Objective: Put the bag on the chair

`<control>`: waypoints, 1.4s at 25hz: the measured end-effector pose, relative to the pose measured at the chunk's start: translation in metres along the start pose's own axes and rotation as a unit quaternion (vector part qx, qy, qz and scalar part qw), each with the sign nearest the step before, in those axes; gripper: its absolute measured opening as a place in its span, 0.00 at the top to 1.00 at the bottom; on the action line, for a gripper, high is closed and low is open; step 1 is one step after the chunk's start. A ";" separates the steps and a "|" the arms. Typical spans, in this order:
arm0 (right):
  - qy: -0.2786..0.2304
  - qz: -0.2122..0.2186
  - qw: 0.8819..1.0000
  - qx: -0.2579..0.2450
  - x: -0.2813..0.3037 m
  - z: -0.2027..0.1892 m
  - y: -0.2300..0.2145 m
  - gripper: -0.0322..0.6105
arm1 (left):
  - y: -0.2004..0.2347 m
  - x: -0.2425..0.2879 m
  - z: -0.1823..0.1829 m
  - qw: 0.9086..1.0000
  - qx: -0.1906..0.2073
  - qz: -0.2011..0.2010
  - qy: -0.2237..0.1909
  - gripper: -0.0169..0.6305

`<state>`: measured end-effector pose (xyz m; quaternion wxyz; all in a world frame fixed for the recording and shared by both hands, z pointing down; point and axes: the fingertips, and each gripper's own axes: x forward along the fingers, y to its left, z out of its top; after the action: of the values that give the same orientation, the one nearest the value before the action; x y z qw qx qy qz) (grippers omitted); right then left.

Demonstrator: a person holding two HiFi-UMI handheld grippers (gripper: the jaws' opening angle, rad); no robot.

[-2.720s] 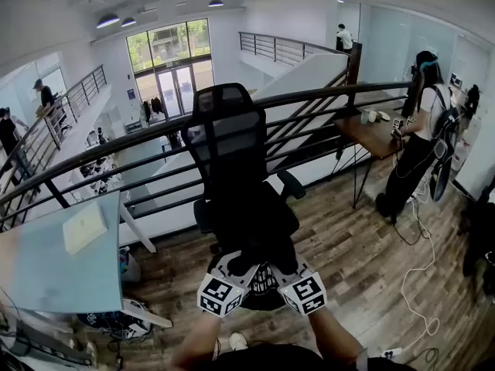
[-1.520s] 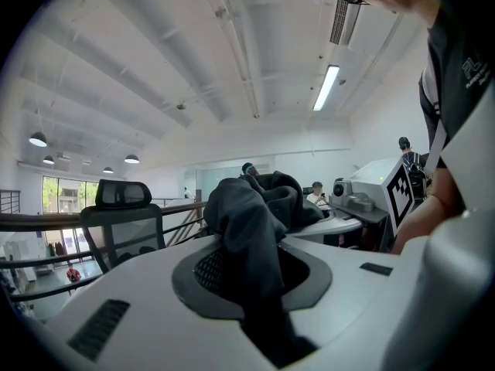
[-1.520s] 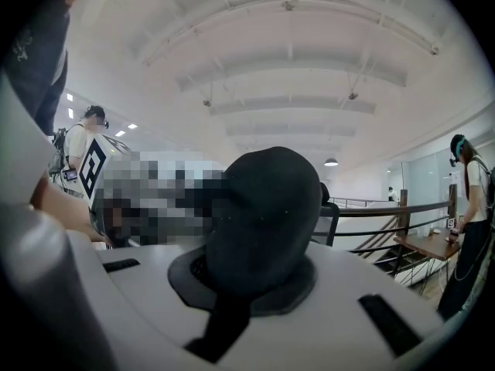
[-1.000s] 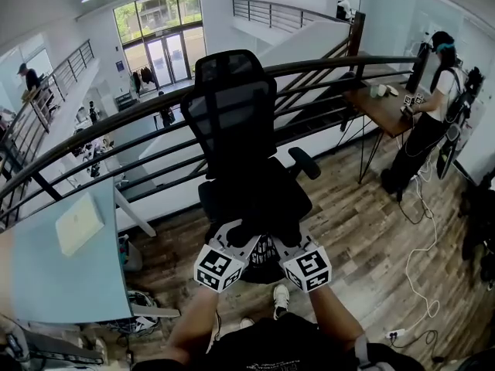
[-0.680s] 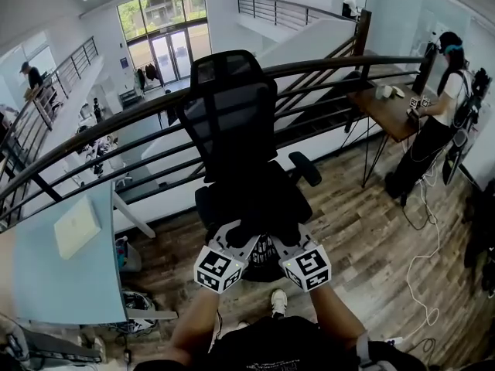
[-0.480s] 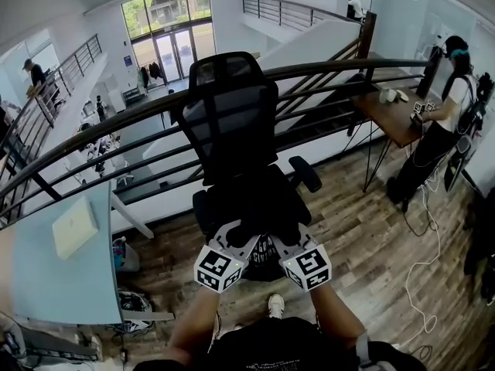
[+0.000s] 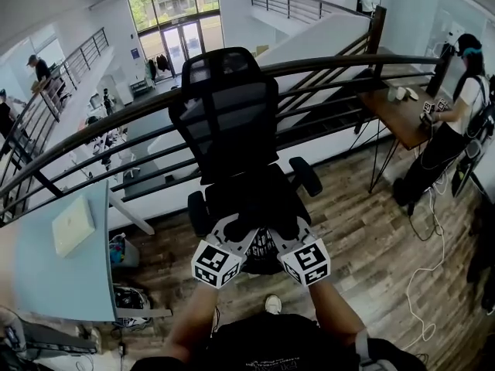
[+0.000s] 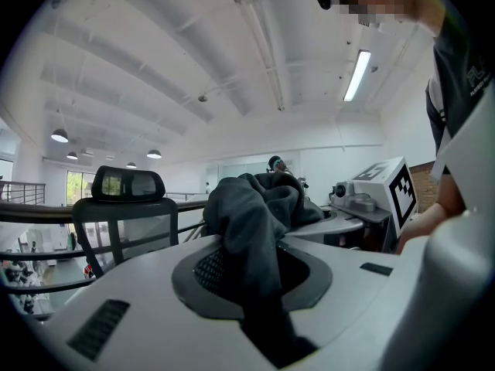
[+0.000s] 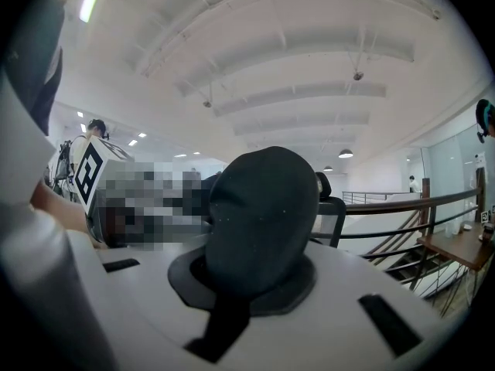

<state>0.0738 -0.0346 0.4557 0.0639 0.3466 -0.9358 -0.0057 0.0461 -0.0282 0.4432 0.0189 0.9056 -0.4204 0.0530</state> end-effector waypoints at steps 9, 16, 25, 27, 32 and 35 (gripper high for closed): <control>-0.001 0.017 1.000 -0.001 0.010 0.000 -0.029 0.89 | 0.011 0.029 0.005 1.000 0.019 0.016 0.009 0.83; 0.005 0.019 1.000 0.000 0.031 -0.001 -0.041 0.89 | 0.031 0.043 0.002 1.000 0.009 0.015 0.011 0.83; 0.015 0.012 1.000 0.002 0.086 -0.006 -0.069 0.89 | 0.084 0.073 -0.007 0.999 0.028 0.012 0.025 0.83; 0.012 0.009 1.000 0.006 0.100 -0.004 -0.076 0.89 | 0.099 0.082 -0.005 0.999 0.027 0.009 0.022 0.83; 0.010 0.006 1.000 0.007 0.136 -0.001 -0.091 0.89 | 0.135 0.099 -0.004 1.000 0.025 -0.001 0.018 0.83; 0.013 0.004 1.000 0.003 0.157 0.003 -0.099 0.89 | 0.157 0.107 -0.002 1.000 0.023 -0.005 0.018 0.83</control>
<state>0.0195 -0.2122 0.4656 0.0756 0.3430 -0.9363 0.0018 -0.0055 -0.2102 0.4559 0.0060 0.9070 -0.4137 0.0788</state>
